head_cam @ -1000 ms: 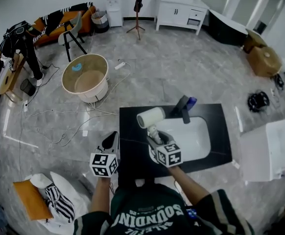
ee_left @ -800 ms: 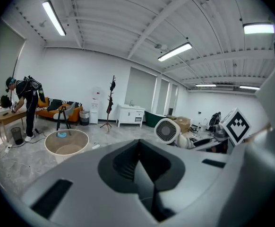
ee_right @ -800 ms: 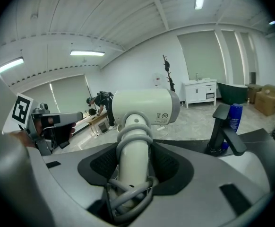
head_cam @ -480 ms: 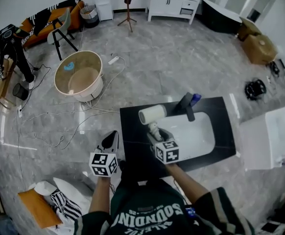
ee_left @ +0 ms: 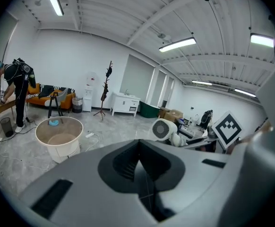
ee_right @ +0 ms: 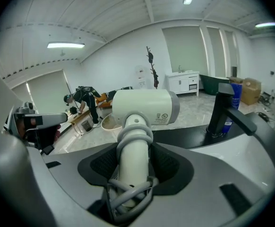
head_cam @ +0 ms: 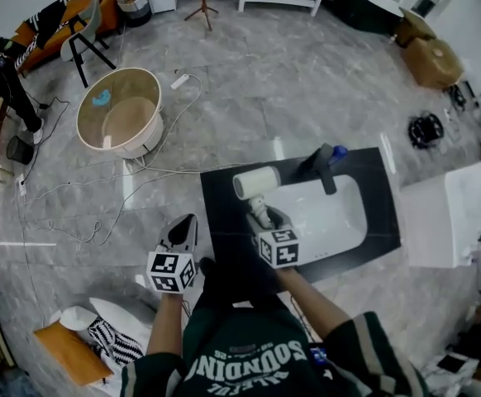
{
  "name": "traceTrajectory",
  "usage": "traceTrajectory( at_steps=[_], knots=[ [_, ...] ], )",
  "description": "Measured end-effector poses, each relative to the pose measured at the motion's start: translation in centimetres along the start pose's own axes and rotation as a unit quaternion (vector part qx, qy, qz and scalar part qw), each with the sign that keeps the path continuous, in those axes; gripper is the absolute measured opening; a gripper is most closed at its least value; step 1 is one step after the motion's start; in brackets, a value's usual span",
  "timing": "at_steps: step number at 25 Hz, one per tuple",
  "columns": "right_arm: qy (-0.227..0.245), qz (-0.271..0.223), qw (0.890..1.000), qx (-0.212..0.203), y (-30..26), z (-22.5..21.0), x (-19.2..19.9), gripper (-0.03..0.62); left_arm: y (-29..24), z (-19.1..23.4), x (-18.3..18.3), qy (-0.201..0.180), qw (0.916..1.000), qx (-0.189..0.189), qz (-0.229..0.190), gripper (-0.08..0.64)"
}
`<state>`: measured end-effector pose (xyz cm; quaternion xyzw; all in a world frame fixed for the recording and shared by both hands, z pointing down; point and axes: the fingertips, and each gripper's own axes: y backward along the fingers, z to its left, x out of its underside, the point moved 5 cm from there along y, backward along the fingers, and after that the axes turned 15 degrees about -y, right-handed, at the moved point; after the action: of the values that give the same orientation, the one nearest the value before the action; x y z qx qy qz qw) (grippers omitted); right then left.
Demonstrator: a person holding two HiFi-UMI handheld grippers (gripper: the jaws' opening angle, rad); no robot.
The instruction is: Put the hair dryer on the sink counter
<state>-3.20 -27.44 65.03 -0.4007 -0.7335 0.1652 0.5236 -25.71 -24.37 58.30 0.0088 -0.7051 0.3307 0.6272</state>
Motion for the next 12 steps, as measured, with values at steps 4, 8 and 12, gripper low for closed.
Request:
traceTrajectory(
  at_steps=[4, 8, 12],
  knots=[
    [-0.019, 0.007, 1.000, 0.010, -2.2, -0.1, 0.1, 0.207, -0.2, 1.2, 1.1, 0.006, 0.9999, 0.005, 0.012, 0.001],
    [-0.015, 0.019, 0.999, 0.037, -4.7, -0.5, 0.4, 0.207, 0.2, 2.6, 2.3, 0.009, 0.9997, 0.000, 0.023, 0.002],
    [-0.016, 0.038, 0.997, 0.059, -7.3, -1.1, 1.1, 0.207, 0.8, 4.4, 2.8, 0.013, 0.9995, -0.012, 0.026, 0.002]
  ],
)
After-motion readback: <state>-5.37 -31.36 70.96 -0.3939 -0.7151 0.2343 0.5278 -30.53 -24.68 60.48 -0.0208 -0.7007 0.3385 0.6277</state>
